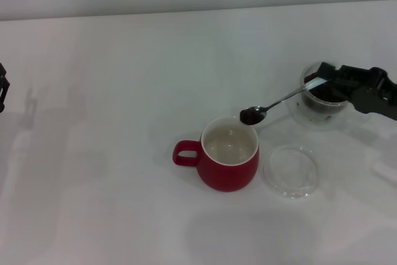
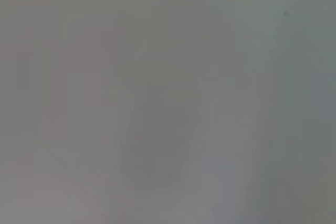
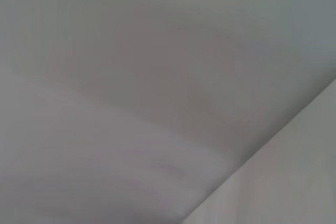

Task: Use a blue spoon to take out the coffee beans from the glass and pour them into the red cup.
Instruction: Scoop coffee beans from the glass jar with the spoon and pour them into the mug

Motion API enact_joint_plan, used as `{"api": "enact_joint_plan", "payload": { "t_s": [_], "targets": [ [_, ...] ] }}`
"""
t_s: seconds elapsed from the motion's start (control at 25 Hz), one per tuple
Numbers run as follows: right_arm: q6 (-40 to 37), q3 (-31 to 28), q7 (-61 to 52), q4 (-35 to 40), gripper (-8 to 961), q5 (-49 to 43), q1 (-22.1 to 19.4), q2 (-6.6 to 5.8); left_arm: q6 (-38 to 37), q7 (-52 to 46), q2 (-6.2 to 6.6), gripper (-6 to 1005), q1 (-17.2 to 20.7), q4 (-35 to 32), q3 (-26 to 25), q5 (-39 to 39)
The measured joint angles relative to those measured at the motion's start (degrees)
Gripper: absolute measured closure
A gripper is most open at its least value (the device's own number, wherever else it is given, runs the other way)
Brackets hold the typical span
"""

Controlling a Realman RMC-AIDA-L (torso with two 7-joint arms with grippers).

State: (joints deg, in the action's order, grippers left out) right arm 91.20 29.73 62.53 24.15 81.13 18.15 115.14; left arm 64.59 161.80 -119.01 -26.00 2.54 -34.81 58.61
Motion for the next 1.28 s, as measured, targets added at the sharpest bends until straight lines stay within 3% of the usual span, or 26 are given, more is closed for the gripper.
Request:
{"api": "enact_joint_plan", "payload": {
  "t_s": [1.28],
  "targets": [
    [-1.1,3.7,5.5,-3.4,806,0.1,3.1,0.07,0.0,0.0,-0.10,439,0.3,0.0,-0.3,0.1]
  ]
}}
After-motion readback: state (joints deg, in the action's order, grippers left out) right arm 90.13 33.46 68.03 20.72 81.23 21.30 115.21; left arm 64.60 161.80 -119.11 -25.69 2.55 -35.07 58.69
